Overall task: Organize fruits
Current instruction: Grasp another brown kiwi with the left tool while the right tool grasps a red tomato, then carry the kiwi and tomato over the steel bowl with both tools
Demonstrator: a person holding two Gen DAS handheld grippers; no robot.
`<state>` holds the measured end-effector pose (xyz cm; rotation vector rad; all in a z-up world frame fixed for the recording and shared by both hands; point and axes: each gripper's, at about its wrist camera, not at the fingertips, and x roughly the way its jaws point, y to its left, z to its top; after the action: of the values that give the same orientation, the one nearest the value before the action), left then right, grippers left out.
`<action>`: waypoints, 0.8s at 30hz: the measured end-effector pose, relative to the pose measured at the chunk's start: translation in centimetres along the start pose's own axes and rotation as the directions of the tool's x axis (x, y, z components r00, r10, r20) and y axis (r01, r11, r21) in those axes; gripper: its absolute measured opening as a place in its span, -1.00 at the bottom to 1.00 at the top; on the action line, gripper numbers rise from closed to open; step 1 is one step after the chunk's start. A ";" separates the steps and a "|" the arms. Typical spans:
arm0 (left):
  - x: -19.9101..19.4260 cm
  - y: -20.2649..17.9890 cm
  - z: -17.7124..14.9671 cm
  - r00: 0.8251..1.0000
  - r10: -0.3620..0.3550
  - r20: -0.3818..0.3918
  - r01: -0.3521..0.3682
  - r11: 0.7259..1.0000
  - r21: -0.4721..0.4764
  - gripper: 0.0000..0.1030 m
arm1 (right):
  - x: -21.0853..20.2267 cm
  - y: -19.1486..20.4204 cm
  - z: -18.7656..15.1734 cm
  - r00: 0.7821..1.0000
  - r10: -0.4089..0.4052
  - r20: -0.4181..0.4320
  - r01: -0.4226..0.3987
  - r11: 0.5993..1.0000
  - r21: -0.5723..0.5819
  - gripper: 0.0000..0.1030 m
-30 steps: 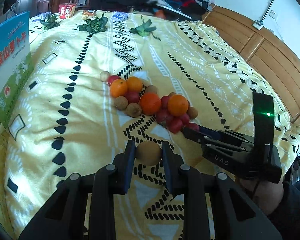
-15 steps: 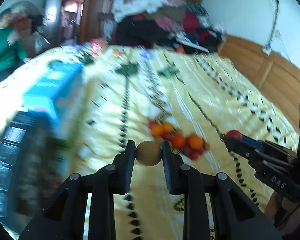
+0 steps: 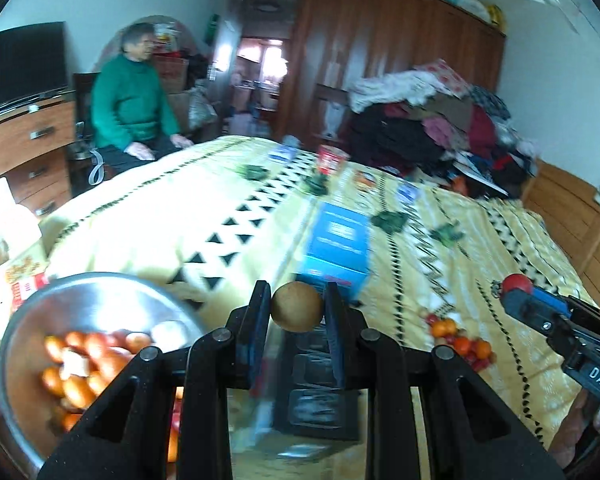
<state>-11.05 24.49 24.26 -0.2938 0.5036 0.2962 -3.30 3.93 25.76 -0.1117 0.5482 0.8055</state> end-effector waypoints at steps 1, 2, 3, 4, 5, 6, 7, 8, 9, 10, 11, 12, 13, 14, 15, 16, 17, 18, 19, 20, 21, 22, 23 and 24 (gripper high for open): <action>-0.4 1.4 0.1 1.000 0.019 0.003 -0.019 1.000 -0.019 -0.48 | 0.5 1.3 0.5 1.000 0.019 0.000 -0.019 1.000 -0.020 -0.48; -0.8 2.8 0.2 0.999 0.039 0.007 -0.039 0.998 -0.040 -0.48 | 0.8 2.2 0.8 0.999 0.034 0.000 -0.034 0.999 -0.033 -0.48; -1.1 4.2 0.2 0.998 0.057 0.009 -0.056 0.997 -0.057 -0.48 | 1.4 3.5 1.2 0.999 0.053 -0.002 -0.053 0.997 -0.051 -0.48; -1.5 5.6 0.3 0.997 0.077 0.012 -0.075 0.994 -0.074 -0.48 | 1.8 4.3 1.4 0.998 0.067 -0.005 -0.067 0.996 -0.063 -0.48; -1.8 7.0 0.3 0.995 0.094 0.013 -0.093 0.991 -0.093 -0.48 | 2.3 5.5 1.7 0.997 0.083 -0.011 -0.083 0.994 -0.075 -0.48; -2.0 8.2 0.2 0.994 0.108 0.013 -0.106 0.988 -0.108 -0.48 | 2.9 6.5 1.8 0.995 0.099 -0.015 -0.100 0.991 -0.084 -0.48; -2.2 9.4 0.2 0.992 0.123 0.013 -0.121 0.985 -0.122 -0.48 | 3.4 7.6 2.0 0.993 0.117 -0.021 -0.118 0.988 -0.096 -0.48; -2.3 10.4 0.0 0.990 0.139 0.009 -0.137 0.981 -0.136 -0.48 | 3.9 8.4 2.1 0.991 0.130 -0.028 -0.133 0.986 -0.106 -0.48; -2.4 11.3 -0.1 0.988 0.153 0.005 -0.150 0.977 -0.148 -0.48 | 4.4 9.5 2.3 0.989 0.143 -0.036 -0.146 0.983 -0.114 -0.48; -2.5 12.3 -0.4 0.986 0.165 -0.001 -0.163 0.974 -0.159 -0.48 | 5.0 10.4 2.4 0.987 0.156 -0.046 -0.160 0.979 -0.124 -0.48; -2.6 13.2 -0.7 0.984 0.178 -0.008 -0.177 0.970 -0.166 -0.48 | 5.6 11.4 2.4 0.984 0.171 -0.056 -0.177 0.976 -0.131 -0.48; -2.4 14.0 -1.0 0.981 0.192 -0.021 -0.192 0.966 -0.174 -0.48 | 6.2 12.3 2.5 0.980 0.185 -0.069 -0.193 0.971 -0.137 -0.48; -2.2 14.9 -1.3 0.979 0.202 -0.036 -0.205 0.961 -0.183 -0.48 | 6.7 13.2 2.4 0.977 0.197 -0.081 -0.208 0.968 -0.143 -0.48; -2.4 15.8 -1.8 0.976 0.212 -0.046 -0.217 0.958 -0.187 -0.48 | 7.1 14.1 2.3 0.974 0.206 -0.093 -0.218 0.965 -0.146 -0.48; -2.2 16.1 -2.0 0.973 0.225 -0.056 -0.231 0.956 -0.183 -0.48 | 7.7 14.9 2.3 0.970 0.218 -0.107 -0.232 0.962 -0.145 -0.48; -2.0 16.5 -2.3 0.970 0.236 -0.065 -0.243 0.954 -0.176 -0.48 | 8.1 15.5 2.2 0.967 0.226 -0.116 -0.242 0.959 -0.145 -0.48; -1.9 16.8 -2.5 0.967 0.246 -0.073 -0.255 0.952 -0.170 -0.48 | 8.5 16.2 2.1 0.964 0.234 -0.127 -0.252 0.956 -0.149 -0.48; -1.8 16.9 -2.7 0.964 0.256 -0.079 -0.265 0.950 -0.163 -0.48 | 9.0 16.9 1.9 0.961 0.239 -0.138 -0.259 0.953 -0.155 -0.48; -1.6 17.0 -2.9 0.960 0.266 -0.084 -0.276 0.948 -0.156 -0.48 | 9.5 17.5 1.7 0.958 0.244 -0.153 -0.267 0.950 -0.160 -0.48; -1.5 17.3 -3.0 0.959 0.270 -0.090 -0.282 0.947 -0.155 -0.48 | 9.8 18.1 1.6 0.955 0.246 -0.164 -0.272 0.948 -0.163 -0.48; -1.4 17.5 -3.2 0.957 0.274 -0.096 -0.287 0.945 -0.155 -0.48 | 10.2 18.5 1.5 0.953 0.247 -0.175 -0.276 0.946 -0.168 -0.48; -1.2 17.7 -3.3 0.954 0.283 -0.101 -0.295 0.943 -0.153 -0.48 | 10.5 18.9 1.3 0.952 0.246 -0.183 -0.278 0.945 -0.174 -0.48; -1.1 17.9 -3.4 0.952 0.287 -0.102 -0.300 0.942 -0.149 -0.48 | 10.7 19.2 1.1 0.950 0.246 -0.192 -0.280 0.943 -0.178 -0.48; -1.1 18.2 -3.3 0.951 0.290 -0.104 -0.303 0.942 -0.147 -0.48 | 10.8 19.4 1.0 0.949 0.244 -0.199 -0.281 0.943 -0.181 -0.48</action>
<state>-19.66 39.75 18.36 -0.3891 0.6061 0.6229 -10.61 24.79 23.23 -0.3081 0.6518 1.1221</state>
